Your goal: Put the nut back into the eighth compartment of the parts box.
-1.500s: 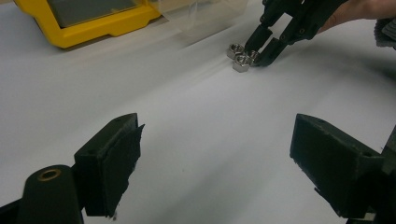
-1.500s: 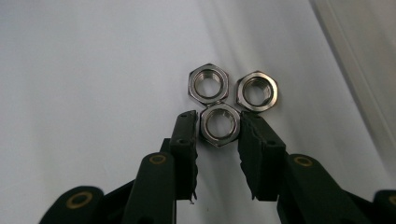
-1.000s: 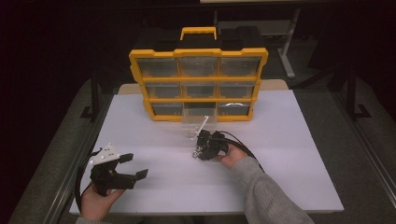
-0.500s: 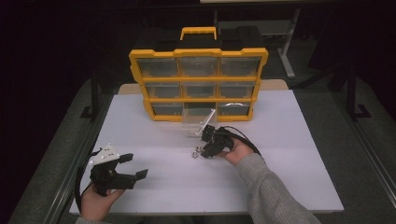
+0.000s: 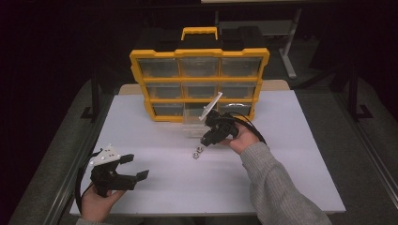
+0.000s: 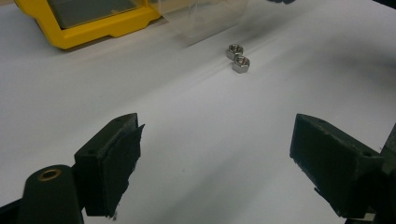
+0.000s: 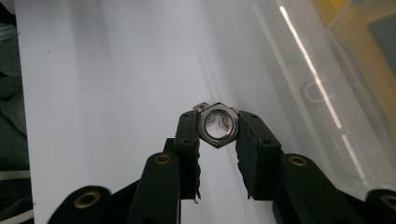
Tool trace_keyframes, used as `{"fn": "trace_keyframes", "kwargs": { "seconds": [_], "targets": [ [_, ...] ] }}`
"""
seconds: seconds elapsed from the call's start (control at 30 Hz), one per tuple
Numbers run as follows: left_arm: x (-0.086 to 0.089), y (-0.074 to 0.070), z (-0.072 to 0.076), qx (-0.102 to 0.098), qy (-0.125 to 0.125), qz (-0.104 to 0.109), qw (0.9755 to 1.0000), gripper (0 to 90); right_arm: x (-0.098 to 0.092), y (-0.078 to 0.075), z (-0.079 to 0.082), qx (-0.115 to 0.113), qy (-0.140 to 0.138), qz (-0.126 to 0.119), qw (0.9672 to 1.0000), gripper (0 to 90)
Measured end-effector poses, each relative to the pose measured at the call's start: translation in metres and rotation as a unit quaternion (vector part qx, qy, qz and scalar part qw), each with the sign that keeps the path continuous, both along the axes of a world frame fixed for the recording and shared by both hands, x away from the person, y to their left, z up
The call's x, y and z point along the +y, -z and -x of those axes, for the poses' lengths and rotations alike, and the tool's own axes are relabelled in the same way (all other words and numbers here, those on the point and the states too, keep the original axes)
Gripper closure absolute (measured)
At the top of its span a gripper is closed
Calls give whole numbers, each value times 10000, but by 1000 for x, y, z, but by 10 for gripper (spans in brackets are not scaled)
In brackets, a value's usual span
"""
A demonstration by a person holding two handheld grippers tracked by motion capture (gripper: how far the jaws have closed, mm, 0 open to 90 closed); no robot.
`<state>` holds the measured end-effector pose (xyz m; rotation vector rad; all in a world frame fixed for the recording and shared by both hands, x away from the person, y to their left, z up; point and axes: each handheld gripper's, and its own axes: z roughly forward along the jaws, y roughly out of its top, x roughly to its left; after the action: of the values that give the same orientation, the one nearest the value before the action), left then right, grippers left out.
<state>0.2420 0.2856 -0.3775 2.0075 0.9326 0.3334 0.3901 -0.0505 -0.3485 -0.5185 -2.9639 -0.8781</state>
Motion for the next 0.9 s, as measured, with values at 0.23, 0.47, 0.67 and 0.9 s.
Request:
{"fn": "trace_keyframes", "kwargs": {
  "seconds": [0.23,0.47,0.67,0.9],
  "targets": [
    [1,-1,1,-19,-50,52,10000,160,-2,-18,-6,-56,54,-94,9999,692],
    [2,-1,0,-21,-41,36,10000,160,-2,-37,-18,-107,103,-159,9998,691],
    [3,-1,0,-31,-57,46,10000,160,-2,-52,-29,-120,203,-190,9995,692],
    [3,-1,0,-12,-56,29,10000,160,4,-63,-41,-176,287,-158,9993,692]
  ]
}}
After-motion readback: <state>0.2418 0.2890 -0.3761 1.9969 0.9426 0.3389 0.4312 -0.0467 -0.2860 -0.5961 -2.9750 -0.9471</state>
